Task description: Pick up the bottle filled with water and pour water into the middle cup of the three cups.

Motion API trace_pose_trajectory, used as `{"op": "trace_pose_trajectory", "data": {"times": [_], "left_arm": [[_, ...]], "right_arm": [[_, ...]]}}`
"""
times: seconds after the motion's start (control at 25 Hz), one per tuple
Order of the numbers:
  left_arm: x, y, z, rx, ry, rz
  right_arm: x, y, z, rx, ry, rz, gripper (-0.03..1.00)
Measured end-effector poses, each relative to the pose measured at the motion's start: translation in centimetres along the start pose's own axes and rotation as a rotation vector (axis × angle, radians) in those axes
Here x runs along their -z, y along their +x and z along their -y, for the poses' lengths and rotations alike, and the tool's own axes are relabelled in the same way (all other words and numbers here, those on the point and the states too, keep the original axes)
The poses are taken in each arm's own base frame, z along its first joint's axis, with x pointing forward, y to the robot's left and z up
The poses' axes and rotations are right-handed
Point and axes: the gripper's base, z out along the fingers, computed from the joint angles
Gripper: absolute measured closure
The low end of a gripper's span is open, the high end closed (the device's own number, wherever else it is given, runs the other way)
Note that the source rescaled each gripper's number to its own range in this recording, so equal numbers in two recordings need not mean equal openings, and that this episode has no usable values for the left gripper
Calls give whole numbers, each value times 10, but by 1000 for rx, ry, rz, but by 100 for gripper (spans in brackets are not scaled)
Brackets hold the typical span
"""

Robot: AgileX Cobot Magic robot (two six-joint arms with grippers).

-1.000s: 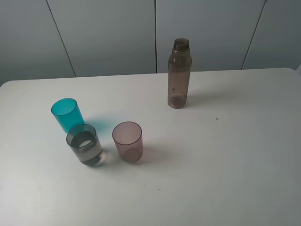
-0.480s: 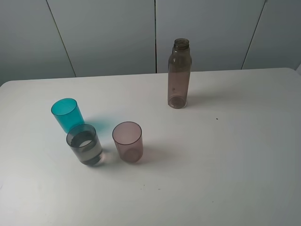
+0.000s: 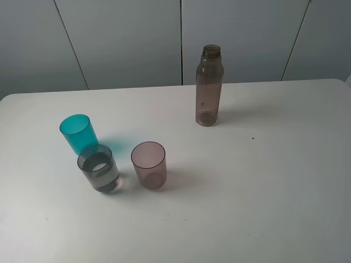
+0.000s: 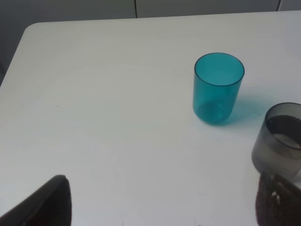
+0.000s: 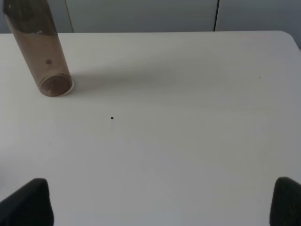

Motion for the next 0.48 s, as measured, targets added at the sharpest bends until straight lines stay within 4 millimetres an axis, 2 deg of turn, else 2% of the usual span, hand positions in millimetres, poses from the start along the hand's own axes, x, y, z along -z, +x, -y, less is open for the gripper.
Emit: {"op": "trace_pose_trajectory", "data": {"times": [0.48], "left_arm": [[0,0,0,0,0,0]], "right_arm": [[0,0,0,0,0,0,-3]]}}
